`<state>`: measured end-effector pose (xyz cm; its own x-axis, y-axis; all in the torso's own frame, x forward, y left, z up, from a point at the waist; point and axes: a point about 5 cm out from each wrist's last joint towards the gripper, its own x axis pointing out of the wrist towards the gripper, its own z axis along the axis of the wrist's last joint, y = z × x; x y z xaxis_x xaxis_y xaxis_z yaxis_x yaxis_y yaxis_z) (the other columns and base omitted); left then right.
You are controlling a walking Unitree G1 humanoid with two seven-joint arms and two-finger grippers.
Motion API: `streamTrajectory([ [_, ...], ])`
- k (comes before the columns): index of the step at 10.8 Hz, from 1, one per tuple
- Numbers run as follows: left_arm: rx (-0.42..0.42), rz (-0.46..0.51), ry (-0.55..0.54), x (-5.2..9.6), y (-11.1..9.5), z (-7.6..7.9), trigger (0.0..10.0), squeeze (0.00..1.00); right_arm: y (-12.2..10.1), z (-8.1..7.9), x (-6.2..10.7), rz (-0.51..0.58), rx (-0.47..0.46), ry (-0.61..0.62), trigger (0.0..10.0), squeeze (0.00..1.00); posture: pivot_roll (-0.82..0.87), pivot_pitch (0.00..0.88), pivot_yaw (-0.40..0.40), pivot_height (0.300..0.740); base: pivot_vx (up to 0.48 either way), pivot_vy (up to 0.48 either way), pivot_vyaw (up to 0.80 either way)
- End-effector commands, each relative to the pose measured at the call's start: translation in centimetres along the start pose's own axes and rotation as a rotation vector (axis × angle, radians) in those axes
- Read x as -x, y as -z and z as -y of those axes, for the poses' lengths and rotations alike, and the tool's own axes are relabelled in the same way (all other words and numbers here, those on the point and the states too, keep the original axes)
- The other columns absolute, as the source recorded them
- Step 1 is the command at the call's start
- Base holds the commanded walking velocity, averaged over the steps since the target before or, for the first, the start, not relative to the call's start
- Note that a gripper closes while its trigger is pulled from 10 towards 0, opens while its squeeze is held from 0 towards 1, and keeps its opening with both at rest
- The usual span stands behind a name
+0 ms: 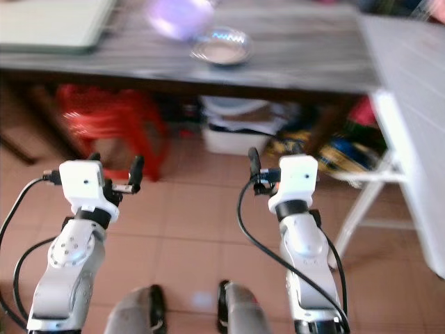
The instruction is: Setting the table
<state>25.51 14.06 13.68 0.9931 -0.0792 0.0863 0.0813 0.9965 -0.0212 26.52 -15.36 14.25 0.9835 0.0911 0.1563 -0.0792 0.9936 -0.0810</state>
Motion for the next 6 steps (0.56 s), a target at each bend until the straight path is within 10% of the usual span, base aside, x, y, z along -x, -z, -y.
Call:
streamTrajectory([
  [1,0.002,0.000,0.016,0.25,-0.04,0.39,10.0,0.00,0.38,0.40,0.26,-0.022,-0.001,0.003,10.0,0.00,0.00,0.231,-0.028,0.740,0.000,-0.319,-0.50],
  [6,0.012,0.000,0.014,0.55,-0.11,0.75,10.0,0.00,-0.48,0.38,-0.25,0.007,0.002,-0.013,10.0,0.00,0.00,0.236,-0.030,0.740,0.000,-0.322,-0.09],
])
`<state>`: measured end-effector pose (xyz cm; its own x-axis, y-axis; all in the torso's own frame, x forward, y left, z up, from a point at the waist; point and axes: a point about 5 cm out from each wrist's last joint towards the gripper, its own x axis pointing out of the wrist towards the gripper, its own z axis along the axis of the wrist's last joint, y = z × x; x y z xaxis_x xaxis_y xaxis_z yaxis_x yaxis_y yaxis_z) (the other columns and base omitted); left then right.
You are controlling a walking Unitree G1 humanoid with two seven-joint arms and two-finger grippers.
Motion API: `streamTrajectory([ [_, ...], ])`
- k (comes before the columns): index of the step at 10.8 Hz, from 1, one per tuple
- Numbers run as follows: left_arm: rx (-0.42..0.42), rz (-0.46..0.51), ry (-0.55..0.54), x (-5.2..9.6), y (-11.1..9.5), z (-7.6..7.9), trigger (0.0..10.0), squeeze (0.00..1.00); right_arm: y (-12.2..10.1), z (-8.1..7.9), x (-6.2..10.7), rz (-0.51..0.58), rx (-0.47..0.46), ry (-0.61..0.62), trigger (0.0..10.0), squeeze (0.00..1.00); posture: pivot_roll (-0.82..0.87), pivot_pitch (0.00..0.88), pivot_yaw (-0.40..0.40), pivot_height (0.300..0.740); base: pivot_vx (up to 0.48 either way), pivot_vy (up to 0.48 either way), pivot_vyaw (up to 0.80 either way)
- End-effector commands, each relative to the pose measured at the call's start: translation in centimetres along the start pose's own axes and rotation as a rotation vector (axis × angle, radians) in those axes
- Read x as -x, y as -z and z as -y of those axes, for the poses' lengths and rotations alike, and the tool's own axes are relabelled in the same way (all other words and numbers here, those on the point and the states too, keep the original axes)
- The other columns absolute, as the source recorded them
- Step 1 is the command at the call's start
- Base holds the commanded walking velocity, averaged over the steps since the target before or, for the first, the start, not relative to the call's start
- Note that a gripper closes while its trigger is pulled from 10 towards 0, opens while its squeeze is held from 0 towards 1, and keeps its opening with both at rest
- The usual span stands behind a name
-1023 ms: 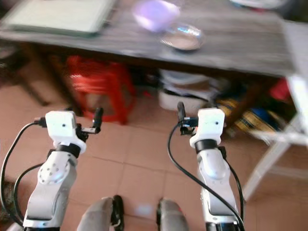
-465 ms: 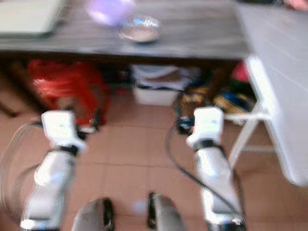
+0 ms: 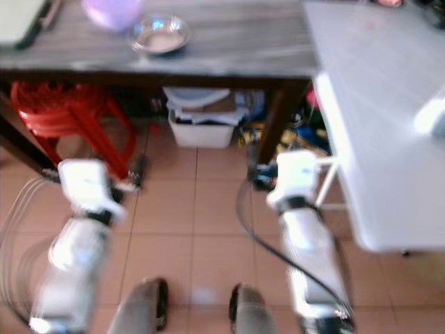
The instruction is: Setting the table
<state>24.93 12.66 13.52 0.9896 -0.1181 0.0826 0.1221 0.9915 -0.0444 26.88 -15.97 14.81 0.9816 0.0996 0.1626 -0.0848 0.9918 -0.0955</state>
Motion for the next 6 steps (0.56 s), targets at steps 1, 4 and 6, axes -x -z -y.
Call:
streamTrajectory([
  [1,-0.027,0.016,-0.030,0.14,-0.42,-0.82,10.0,0.00,-0.36,-0.30,-0.03,0.012,-0.013,-0.009,10.0,0.00,0.00,0.237,-0.030,0.740,0.000,-0.304,0.00],
  [4,-0.019,0.021,-0.039,-0.21,-0.60,-0.88,10.0,0.00,-0.36,-0.40,-0.23,0.013,-0.016,-0.010,10.0,0.00,0.00,0.236,-0.028,0.740,0.000,-0.309,0.00],
  [6,-0.018,0.026,-0.042,-0.37,-0.76,-1.00,10.0,0.00,-0.52,-0.23,-0.34,0.021,-0.014,-0.002,10.0,0.00,0.00,0.237,-0.027,0.740,0.000,-0.351,0.00],
])
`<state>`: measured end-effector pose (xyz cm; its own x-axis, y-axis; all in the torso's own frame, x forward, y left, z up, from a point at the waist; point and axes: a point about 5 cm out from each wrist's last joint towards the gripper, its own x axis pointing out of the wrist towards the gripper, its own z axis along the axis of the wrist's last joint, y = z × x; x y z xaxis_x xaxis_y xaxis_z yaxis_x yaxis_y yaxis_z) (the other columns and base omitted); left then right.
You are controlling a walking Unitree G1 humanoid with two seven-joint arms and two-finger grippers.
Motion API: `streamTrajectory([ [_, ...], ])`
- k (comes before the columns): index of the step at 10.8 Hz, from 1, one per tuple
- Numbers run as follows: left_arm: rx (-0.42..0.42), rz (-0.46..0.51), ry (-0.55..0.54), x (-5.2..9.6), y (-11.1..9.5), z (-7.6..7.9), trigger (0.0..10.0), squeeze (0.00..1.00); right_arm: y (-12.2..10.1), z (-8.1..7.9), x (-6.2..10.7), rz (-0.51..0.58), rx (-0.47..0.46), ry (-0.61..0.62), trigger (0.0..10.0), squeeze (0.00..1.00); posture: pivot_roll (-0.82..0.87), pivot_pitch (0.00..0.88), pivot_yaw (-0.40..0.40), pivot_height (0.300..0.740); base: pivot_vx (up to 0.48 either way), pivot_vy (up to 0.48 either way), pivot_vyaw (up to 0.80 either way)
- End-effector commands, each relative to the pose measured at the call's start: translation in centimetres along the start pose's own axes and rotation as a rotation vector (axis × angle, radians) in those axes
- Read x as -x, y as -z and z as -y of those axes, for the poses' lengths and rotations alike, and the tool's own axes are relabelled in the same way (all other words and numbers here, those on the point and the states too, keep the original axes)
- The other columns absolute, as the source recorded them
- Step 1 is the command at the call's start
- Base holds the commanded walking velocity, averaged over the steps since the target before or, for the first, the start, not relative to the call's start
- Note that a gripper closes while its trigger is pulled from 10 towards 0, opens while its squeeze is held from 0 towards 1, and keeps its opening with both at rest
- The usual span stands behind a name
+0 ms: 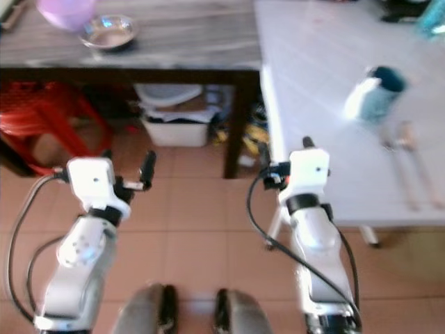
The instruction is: Setting the table
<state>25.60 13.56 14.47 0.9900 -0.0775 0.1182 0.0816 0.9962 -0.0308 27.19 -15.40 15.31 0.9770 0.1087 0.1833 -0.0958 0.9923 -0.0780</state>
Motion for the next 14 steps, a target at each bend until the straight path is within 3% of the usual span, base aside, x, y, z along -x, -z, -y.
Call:
streamTrajectory([
  [1,0.003,-0.007,-0.004,0.2,0.1,-0.1,10.0,0.00,-0.3,0.3,0.0,0.011,0.007,0.009,10.0,0.00,0.01,0.236,-0.029,0.740,0.000,-0.349,0.00],
  [4,0.033,-0.002,-0.059,0.1,0.8,-0.5,10.0,0.00,-0.3,0.0,-0.7,0.033,0.014,-0.023,10.0,0.00,0.03,0.165,-0.084,0.740,0.000,-0.283,0.00],
  [5,0.039,0.015,-0.106,0.0,0.8,-0.9,10.0,0.00,-0.4,-0.3,-1.6,0.038,0.018,-0.053,10.0,0.00,0.06,0.141,-0.119,0.740,0.000,-0.270,0.00],
  [7,0.022,0.015,-0.138,0.0,1.2,-1.2,10.0,0.00,0.3,-0.3,-2.2,0.037,0.048,-0.086,10.0,0.00,0.08,0.089,-0.126,0.740,0.000,-0.126,0.00],
  [10,-0.057,-0.030,-0.136,0.4,2.8,-1.5,10.0,0.00,2.2,1.4,-0.8,-0.014,0.116,-0.105,10.0,0.00,0.05,0.045,-0.055,0.740,0.000,0.000,0.00],
  [11,-0.071,-0.038,-0.144,0.5,3.0,-2.4,10.0,0.00,2.3,1.1,-0.3,-0.006,0.142,-0.129,10.0,0.00,0.04,0.055,-0.033,0.740,0.000,0.000,0.00],
  [12,-0.044,-0.060,-0.163,0.7,3.4,-3.0,10.0,0.00,2.4,1.0,0.3,-0.014,0.129,-0.117,10.0,0.00,0.02,0.059,-0.029,0.740,0.000,0.000,0.00],
  [13,-0.035,-0.071,-0.166,1.0,4.0,-2.7,10.0,0.00,2.8,1.0,0.8,-0.022,0.124,-0.108,10.0,0.00,0.03,0.033,-0.059,0.740,0.000,0.000,0.00],
  [14,-0.026,-0.067,-0.165,0.9,4.3,-2.0,10.0,0.00,3.2,1.8,0.7,-0.034,0.113,-0.024,10.0,0.00,0.04,0.005,-0.082,0.740,0.000,0.000,0.00],
])
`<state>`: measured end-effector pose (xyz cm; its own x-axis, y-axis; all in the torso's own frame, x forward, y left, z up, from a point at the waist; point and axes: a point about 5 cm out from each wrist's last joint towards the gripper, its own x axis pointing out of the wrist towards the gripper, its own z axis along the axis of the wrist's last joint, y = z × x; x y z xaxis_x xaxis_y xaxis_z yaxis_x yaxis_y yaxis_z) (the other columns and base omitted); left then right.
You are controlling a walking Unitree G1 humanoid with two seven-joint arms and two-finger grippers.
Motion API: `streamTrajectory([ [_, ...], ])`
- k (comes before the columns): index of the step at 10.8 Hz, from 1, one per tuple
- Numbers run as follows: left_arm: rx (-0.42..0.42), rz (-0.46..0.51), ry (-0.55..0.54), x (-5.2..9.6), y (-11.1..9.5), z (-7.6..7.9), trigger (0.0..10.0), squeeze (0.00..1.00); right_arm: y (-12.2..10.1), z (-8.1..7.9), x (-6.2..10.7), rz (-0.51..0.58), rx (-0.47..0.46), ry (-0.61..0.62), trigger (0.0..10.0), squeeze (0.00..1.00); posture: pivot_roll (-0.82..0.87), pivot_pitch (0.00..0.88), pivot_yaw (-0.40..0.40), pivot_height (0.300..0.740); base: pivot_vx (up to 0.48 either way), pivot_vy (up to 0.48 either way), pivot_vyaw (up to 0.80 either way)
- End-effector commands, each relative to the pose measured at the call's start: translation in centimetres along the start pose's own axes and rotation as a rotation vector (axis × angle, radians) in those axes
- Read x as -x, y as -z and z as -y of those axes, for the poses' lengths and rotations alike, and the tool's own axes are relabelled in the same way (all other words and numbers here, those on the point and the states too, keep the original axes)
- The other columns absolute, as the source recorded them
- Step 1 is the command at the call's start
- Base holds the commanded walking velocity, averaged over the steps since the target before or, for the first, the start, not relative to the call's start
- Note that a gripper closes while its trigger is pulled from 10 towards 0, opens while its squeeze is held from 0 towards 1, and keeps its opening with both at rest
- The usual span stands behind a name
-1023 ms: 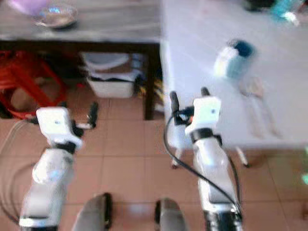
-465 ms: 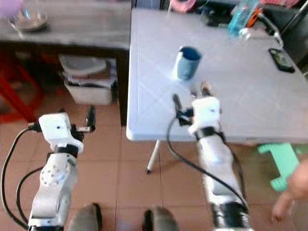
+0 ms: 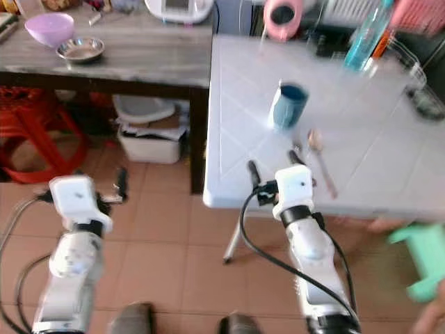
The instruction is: Setting the table
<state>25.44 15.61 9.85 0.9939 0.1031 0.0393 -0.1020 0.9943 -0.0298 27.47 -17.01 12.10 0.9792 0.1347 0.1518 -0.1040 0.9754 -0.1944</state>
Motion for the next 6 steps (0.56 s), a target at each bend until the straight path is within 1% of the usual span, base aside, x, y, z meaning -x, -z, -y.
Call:
streamTrajectory([
  [1,0.001,0.035,-0.002,-0.4,-0.5,0.2,10.0,0.00,0.3,1.1,0.1,0.005,0.014,0.076,10.0,0.00,0.05,0.000,-0.090,0.740,0.000,0.000,0.00],
  [2,0.014,0.037,-0.006,-0.7,-0.5,-0.2,10.0,0.00,0.6,1.9,0.0,-0.010,-0.001,0.132,10.0,0.00,0.04,0.000,-0.079,0.740,0.000,0.000,0.00],
  [3,0.011,0.044,0.013,-0.7,-0.6,-0.2,10.0,0.00,0.6,2.4,0.2,-0.011,0.009,0.151,10.0,0.00,0.04,0.004,-0.073,0.740,0.000,0.000,0.00],
  [4,-0.006,0.060,0.044,-0.3,-1.1,-0.4,10.0,0.00,0.2,2.1,0.6,0.000,0.017,0.134,10.0,0.00,0.03,0.055,-0.055,0.740,0.000,0.000,0.00],
  [5,0.004,0.068,0.065,0.2,-1.5,-0.5,10.0,0.00,-0.3,1.7,0.8,0.016,0.016,0.127,10.0,0.00,0.03,0.078,-0.050,0.740,0.240,0.000,0.00],
  [6,0.008,0.060,0.076,0.8,-1.6,-0.7,10.0,0.00,-0.7,1.2,0.8,0.027,-0.011,0.130,10.0,0.00,0.02,0.114,-0.044,0.740,0.289,0.000,0.00],
])
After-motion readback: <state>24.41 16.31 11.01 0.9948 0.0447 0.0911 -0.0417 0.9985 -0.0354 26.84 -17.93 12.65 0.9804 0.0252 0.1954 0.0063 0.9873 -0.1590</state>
